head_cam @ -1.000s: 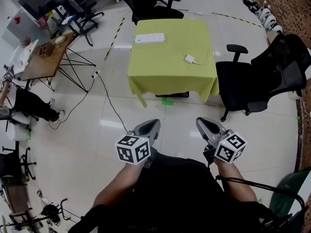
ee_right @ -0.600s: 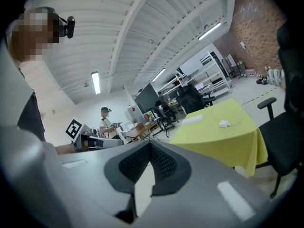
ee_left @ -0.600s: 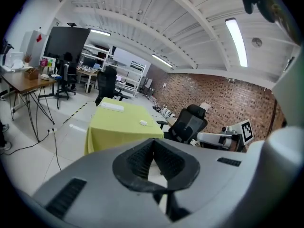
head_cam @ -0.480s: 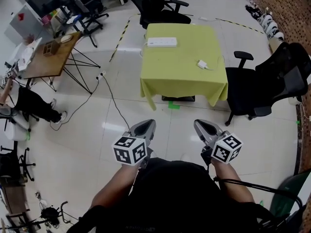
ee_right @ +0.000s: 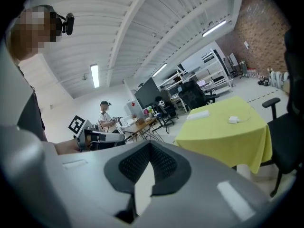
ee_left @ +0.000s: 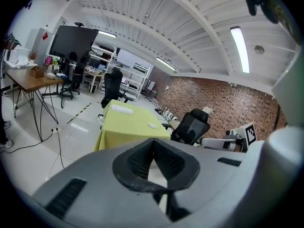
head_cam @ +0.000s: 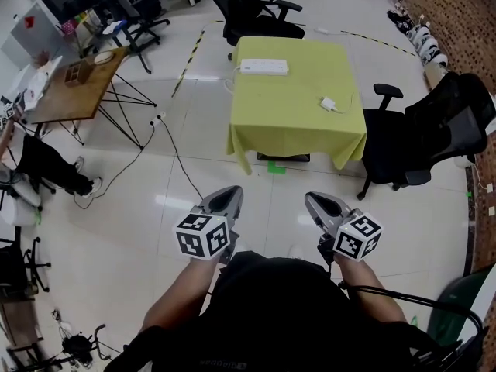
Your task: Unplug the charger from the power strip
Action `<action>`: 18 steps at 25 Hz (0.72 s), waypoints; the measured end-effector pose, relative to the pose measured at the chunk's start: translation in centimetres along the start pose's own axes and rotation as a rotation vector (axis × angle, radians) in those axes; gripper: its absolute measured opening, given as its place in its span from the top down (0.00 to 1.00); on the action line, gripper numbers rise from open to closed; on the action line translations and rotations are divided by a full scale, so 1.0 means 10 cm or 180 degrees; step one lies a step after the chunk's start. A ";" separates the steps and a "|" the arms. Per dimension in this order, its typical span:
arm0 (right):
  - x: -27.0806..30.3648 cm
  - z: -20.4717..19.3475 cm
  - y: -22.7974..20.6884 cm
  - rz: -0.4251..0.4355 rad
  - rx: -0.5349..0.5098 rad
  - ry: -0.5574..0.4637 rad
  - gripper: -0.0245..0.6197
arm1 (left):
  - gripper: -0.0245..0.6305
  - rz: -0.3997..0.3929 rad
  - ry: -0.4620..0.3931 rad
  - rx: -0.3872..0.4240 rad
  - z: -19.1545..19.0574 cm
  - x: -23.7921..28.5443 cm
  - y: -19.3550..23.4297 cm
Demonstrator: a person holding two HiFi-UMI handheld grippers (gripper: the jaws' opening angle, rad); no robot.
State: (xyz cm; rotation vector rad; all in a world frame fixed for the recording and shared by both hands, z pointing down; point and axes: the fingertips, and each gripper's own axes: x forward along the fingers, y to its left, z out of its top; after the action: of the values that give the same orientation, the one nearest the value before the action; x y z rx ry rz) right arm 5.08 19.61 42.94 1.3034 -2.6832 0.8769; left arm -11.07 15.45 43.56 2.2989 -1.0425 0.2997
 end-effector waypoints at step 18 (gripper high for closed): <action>-0.05 -0.04 0.07 -0.0030 0.0000 0.0008 0.96 | 0.95 -0.0044 0.0000 -0.0023 -0.06 -0.04 -0.01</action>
State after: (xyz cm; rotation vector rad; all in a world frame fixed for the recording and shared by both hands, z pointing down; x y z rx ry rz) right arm 4.78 20.52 42.82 1.3129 -2.6727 0.8768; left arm -11.24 16.17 43.82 2.2987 -1.0256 0.2901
